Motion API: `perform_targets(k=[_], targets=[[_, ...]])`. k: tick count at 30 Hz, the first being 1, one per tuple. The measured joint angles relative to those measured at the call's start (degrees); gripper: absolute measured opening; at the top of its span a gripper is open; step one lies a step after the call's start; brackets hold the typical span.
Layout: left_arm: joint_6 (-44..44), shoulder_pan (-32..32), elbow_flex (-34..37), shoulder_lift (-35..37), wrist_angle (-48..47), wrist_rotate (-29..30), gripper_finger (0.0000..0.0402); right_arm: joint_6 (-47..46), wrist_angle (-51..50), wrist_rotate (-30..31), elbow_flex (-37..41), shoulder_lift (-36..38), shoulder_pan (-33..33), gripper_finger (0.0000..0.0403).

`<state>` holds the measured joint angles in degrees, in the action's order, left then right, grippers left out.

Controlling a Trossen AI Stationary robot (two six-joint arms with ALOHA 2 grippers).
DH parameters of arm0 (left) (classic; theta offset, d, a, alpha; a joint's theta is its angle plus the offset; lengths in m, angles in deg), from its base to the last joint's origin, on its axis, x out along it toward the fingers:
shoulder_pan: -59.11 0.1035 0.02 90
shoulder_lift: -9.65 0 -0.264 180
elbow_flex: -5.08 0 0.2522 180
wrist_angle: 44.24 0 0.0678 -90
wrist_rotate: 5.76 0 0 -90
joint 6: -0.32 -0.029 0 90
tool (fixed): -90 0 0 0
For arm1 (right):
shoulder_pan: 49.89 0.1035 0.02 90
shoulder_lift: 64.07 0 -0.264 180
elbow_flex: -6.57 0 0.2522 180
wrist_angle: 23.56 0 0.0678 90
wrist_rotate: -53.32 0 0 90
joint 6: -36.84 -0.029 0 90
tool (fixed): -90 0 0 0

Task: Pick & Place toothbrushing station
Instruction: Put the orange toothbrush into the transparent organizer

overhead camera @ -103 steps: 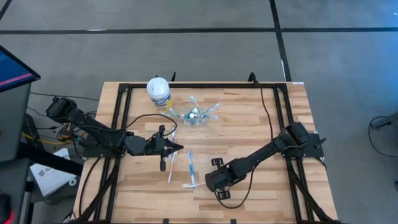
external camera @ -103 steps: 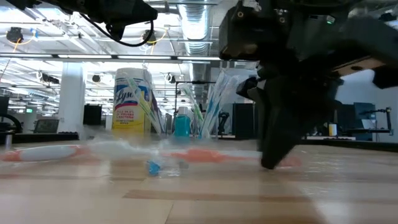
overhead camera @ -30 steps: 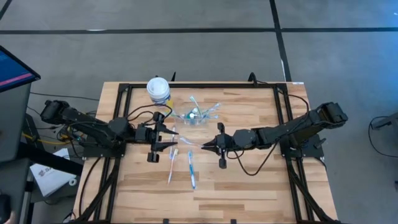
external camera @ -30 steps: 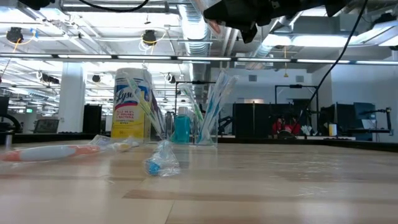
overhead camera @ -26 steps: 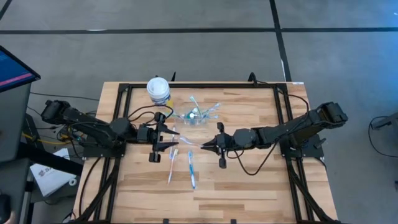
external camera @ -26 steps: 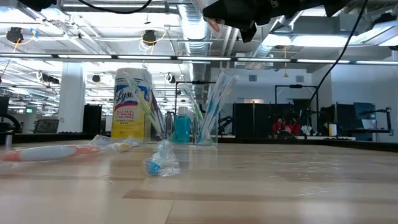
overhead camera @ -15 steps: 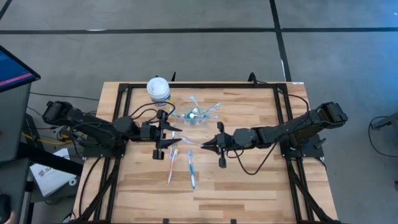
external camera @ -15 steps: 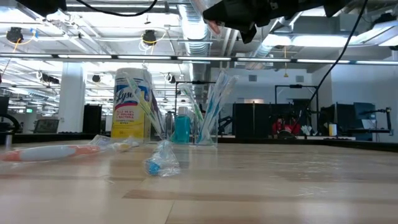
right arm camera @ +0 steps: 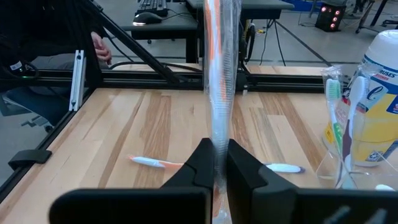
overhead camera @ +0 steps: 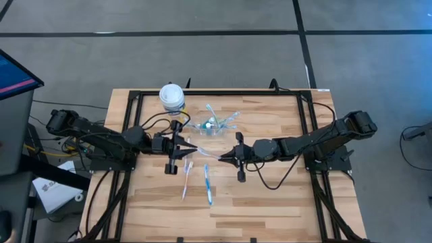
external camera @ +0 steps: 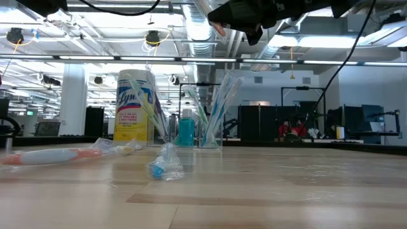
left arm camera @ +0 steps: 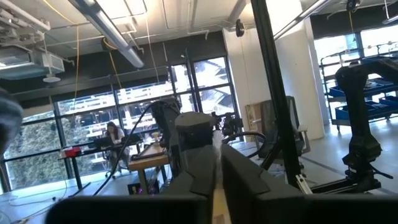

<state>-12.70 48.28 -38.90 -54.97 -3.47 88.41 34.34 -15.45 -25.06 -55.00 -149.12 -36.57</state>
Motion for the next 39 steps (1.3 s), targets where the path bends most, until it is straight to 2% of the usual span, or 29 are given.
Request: perform_targets(k=[6,18,23,30,39], targets=[[0.0,0.0,0.0,0.0,0.0,-0.1,0.0002,0.0,-0.3,0.0,0.0,0.0,0.0,0.0022],[0.0,0.0,0.0,0.5,-0.4,0.1,0.0000,2.2,-1.0,0.0,0.0,0.0,0.0,0.0093],[0.0,0.0,0.0,1.9,-2.4,1.0,0.0000,2.8,-1.7,0.0,0.0,0.0,-0.3,0.0136],[-1.2,0.0,0.0,4.7,-6.8,5.4,0.0000,-0.3,-3.2,0.2,0.0,0.0,-2.0,0.0187],[-3.6,0.0,0.0,7.3,-13.6,17.0,0.0000,-2.0,-4.7,0.2,0.0,-0.5,-2.5,0.0196]])
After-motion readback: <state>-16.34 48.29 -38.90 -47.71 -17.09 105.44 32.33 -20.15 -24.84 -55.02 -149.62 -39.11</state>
